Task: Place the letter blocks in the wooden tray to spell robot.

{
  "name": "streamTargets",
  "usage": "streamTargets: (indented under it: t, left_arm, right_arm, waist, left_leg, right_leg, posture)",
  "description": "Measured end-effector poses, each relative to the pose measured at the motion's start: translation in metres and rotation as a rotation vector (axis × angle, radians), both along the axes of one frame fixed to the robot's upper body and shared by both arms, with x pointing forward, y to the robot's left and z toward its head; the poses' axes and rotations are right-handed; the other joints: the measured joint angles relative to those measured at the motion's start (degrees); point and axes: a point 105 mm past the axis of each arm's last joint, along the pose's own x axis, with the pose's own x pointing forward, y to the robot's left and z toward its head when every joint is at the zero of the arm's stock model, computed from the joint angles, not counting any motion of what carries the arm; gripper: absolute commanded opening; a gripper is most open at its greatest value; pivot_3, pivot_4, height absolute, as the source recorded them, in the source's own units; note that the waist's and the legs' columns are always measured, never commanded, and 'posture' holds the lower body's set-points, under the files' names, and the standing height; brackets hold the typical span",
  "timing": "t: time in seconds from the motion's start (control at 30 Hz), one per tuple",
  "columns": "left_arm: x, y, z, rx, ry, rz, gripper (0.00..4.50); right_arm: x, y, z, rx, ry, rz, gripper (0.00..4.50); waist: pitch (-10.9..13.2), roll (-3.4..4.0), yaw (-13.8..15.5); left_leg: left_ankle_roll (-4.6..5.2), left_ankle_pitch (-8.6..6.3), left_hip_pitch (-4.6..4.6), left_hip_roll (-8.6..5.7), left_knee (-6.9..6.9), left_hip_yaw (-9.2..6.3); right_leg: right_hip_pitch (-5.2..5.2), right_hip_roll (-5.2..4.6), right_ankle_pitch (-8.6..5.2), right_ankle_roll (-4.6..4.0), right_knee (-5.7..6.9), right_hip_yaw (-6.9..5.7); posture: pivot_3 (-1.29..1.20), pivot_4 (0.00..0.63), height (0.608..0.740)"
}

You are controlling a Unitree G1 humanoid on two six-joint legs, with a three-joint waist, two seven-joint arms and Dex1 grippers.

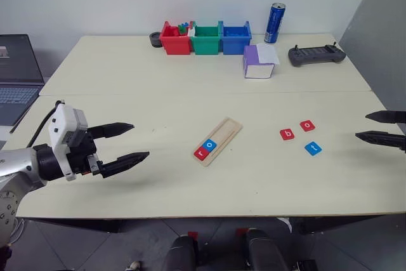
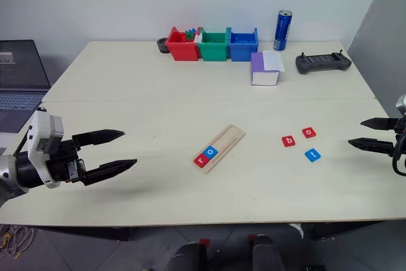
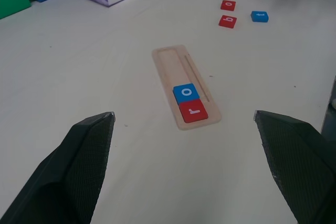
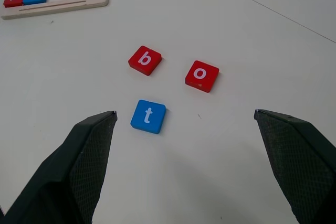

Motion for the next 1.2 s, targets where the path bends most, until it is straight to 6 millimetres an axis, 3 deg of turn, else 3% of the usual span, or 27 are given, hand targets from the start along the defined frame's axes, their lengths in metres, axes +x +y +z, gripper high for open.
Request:
streamTargets:
  t: [0.17,0.37,0.47,0.67,0.93,1.2]
  left_arm:
    - [0.020,-0.020,-0.002,-0.024,-0.037,0.018,4.50]
    - [0.042,-0.065,-0.025,-0.049,-0.013,-0.011,4.50]
    - [0.050,-0.078,-0.041,-0.023,0.017,-0.006,4.50]
    - [0.059,-0.091,-0.088,0.072,0.123,0.048,4.50]
    - [0.065,-0.112,-0.104,0.080,0.104,0.067,4.50]
    - [0.065,-0.119,-0.109,0.084,0.120,0.076,4.50]
  right_arm:
    - [0.002,0.005,-0.002,0.011,-0.001,0.015,4.46]
    - [0.004,0.009,-0.006,0.021,-0.001,0.021,4.46]
    - [0.004,0.011,-0.007,0.018,0.000,0.026,4.46]
    - [0.002,0.013,-0.010,0.018,0.010,0.028,4.46]
    - [0.001,0.015,-0.016,0.015,0.022,0.018,4.46]
    - [0.000,0.015,-0.016,0.018,0.015,0.011,4.46]
  waist:
    - [0.00,0.00,0.16]
    - [0.00,-0.03,0.21]
    - [-0.01,-0.03,0.17]
    - [0.00,-0.04,0.20]
    - [0.00,-0.04,0.46]
    - [0.00,-0.04,0.68]
  left_leg:
    - [0.00,0.00,0.00,-0.02,0.04,0.01]
    - [0.00,0.00,-0.01,-0.04,0.05,0.02]
    - [0.00,0.00,0.00,-0.04,0.04,0.02]
    - [0.00,0.00,-0.01,-0.05,0.07,0.02]
    - [0.00,0.00,-0.02,-0.06,0.09,0.01]
    - [0.00,0.00,-0.03,-0.07,0.11,0.01]
  right_leg:
    - [0.03,0.00,0.08,0.14,-0.01,0.04]
    - [0.03,0.00,0.12,0.19,-0.03,0.09]
    - [0.04,0.01,0.12,0.19,-0.04,0.09]
    - [0.05,0.01,0.12,0.20,-0.03,0.11]
    - [0.05,0.01,0.14,0.23,-0.03,0.11]
    - [0.05,0.01,0.15,0.24,-0.03,0.12]
  posture:
    - [0.00,0.150,0.740]
    - [0.00,0.150,0.740]
    - [0.00,0.150,0.740]
    - [0.00,0.150,0.740]
    - [0.00,0.150,0.740]
    - [0.00,0.150,0.740]
